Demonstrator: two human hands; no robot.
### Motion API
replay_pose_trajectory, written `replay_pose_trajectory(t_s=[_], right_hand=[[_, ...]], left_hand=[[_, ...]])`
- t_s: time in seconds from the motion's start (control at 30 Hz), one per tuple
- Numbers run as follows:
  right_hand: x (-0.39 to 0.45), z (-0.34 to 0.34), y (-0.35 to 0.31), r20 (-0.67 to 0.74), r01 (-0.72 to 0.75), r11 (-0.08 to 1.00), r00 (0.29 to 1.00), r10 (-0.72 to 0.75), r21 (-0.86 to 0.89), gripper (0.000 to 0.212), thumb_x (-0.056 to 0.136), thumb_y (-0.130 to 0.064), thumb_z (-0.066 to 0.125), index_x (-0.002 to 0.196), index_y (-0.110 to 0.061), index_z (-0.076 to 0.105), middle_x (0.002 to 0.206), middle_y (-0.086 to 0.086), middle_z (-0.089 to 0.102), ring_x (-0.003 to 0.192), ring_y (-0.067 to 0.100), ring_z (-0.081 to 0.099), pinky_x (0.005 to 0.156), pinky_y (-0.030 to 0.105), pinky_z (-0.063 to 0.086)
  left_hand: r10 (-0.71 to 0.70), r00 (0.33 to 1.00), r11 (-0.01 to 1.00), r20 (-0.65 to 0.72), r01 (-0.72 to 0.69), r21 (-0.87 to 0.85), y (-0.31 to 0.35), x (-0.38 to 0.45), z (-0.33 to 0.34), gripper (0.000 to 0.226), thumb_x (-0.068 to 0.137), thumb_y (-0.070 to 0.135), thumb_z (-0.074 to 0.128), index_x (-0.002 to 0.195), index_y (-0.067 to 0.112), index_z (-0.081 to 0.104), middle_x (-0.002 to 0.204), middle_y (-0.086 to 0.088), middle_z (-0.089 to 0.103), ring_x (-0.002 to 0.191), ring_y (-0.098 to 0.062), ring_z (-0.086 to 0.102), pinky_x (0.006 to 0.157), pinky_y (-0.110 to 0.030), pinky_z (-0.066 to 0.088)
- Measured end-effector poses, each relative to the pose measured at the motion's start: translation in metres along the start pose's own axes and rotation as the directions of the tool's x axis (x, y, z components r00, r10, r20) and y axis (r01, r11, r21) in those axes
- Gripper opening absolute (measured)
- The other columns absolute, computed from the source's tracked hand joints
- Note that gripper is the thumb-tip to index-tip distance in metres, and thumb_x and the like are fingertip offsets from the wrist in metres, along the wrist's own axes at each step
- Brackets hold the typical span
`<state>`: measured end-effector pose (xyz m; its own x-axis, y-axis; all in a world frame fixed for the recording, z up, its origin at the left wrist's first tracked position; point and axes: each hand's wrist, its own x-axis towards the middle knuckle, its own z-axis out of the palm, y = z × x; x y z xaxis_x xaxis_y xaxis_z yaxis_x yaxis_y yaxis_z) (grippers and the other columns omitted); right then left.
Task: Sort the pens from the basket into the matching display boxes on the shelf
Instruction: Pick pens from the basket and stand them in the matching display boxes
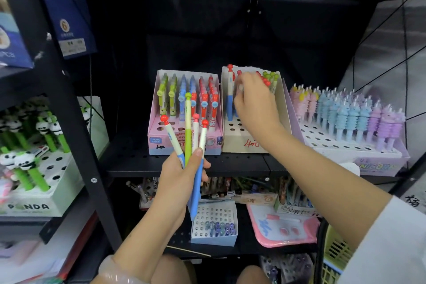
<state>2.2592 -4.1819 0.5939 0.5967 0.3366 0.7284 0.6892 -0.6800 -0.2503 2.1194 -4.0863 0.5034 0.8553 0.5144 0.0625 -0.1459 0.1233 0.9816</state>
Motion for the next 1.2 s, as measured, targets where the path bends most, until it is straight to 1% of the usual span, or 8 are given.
replay_pose_trajectory(t_s=[0.07, 0.33, 0.5, 0.6, 0.73, 0.97, 1.07, 1.2], right_hand=[[0.021, -0.006, -0.001, -0.105, 0.060, 0.997, 0.992, -0.066, -0.054, 0.039, 0.091, -0.005, 0.045, 0.130, -0.012, 0.047, 0.127, 0.009, 0.051, 0.107, 0.023, 0.050, 0.078, 0.027, 0.038], [0.041, 0.001, 0.011, 0.292, 0.257, 0.879, 0.946, -0.143, -0.401, 0.035, 0.095, -0.012, 0.035, 0.119, -0.016, 0.059, 0.121, 0.001, 0.060, 0.113, 0.019, 0.052, 0.113, 0.039, 0.009], [0.020, -0.014, -0.004, 0.034, 0.213, 0.976, 0.977, -0.211, -0.040, 0.026, 0.095, -0.015, 0.044, 0.114, -0.014, 0.061, 0.111, -0.001, 0.060, 0.100, 0.013, 0.054, 0.093, 0.024, 0.031], [-0.010, -0.020, -0.022, 0.364, -0.143, 0.897, 0.931, -0.021, 0.418, 0.023, 0.095, -0.030, 0.049, 0.101, -0.014, 0.066, 0.088, -0.006, 0.062, 0.080, 0.007, 0.057, 0.072, 0.015, 0.046], [-0.034, -0.021, -0.022, 0.636, -0.398, 0.778, 0.772, -0.003, 0.486, 0.023, 0.091, -0.030, 0.056, 0.088, -0.009, 0.066, 0.080, 0.003, 0.064, 0.071, 0.009, 0.058, 0.065, 0.019, 0.051], [0.017, -0.050, 0.006, 0.267, -0.363, 0.662, 0.932, 0.246, 0.656, 0.010, 0.094, -0.015, 0.051, 0.097, -0.007, 0.057, 0.073, 0.001, 0.063, 0.063, 0.009, 0.060, 0.064, 0.023, 0.053], [0.047, -0.057, 0.025, -0.005, -0.231, 0.781, 0.958, 0.287, 0.580, 0.006, 0.093, -0.018, 0.054, 0.096, -0.015, 0.050, 0.077, 0.005, 0.067, 0.073, 0.016, 0.065, 0.068, 0.019, 0.052], [0.053, -0.040, 0.039, -0.003, -0.147, 0.923, 0.987, 0.158, 0.357, 0.011, 0.093, -0.019, 0.054, 0.100, -0.011, 0.051, 0.066, -0.005, 0.059, 0.058, 0.002, 0.053, 0.050, 0.008, 0.039]], left_hand=[[-0.004, 1.000, 1.000, 0.006, 0.004, 0.001, 0.001, -0.001, 0.002, 0.030, 0.081, 0.043, 0.056, 0.076, 0.014, 0.061, 0.057, 0.001, 0.061, 0.048, -0.010, 0.053, 0.053, -0.034, 0.046], [-0.006, 1.000, 1.000, -0.027, 0.006, 0.019, 0.012, 0.001, 0.005, 0.030, 0.087, 0.038, 0.054, 0.074, 0.012, 0.061, 0.051, 0.002, 0.057, 0.042, -0.011, 0.049, 0.051, -0.036, 0.047], [0.001, 1.000, 1.000, -0.031, -0.001, 0.007, 0.013, 0.004, 0.008, 0.031, 0.088, 0.037, 0.054, 0.074, 0.010, 0.061, 0.050, 0.001, 0.057, 0.045, -0.012, 0.050, 0.048, -0.034, 0.048], [0.020, 0.999, 0.999, -0.033, -0.021, -0.032, 0.014, 0.005, 0.014, 0.029, 0.088, 0.036, 0.054, 0.076, 0.010, 0.060, 0.050, 0.002, 0.057, 0.044, -0.011, 0.051, 0.041, -0.027, 0.048], [0.055, 0.998, 0.996, -0.018, -0.056, -0.069, 0.014, 0.006, 0.022, 0.022, 0.090, 0.032, 0.053, 0.085, 0.011, 0.059, 0.054, 0.004, 0.061, 0.048, -0.009, 0.055, 0.042, -0.025, 0.048], [0.052, 0.998, 0.998, -0.032, -0.053, -0.021, 0.007, 0.006, 0.019, 0.024, 0.093, 0.030, 0.050, 0.076, 0.017, 0.062, 0.056, 0.003, 0.061, 0.043, -0.011, 0.048, 0.050, -0.031, 0.041], [0.029, 0.999, 0.999, -0.036, -0.030, -0.034, 0.006, 0.008, 0.018, 0.024, 0.093, 0.030, 0.050, 0.077, 0.016, 0.062, 0.053, 0.002, 0.057, 0.043, -0.011, 0.046, 0.053, -0.034, 0.039], [0.019, 0.999, 0.998, -0.033, -0.020, -0.052, 0.006, 0.010, 0.021, 0.026, 0.094, 0.026, 0.050, 0.072, 0.017, 0.062, 0.054, 0.000, 0.056, 0.042, -0.011, 0.045, 0.053, -0.032, 0.037]])
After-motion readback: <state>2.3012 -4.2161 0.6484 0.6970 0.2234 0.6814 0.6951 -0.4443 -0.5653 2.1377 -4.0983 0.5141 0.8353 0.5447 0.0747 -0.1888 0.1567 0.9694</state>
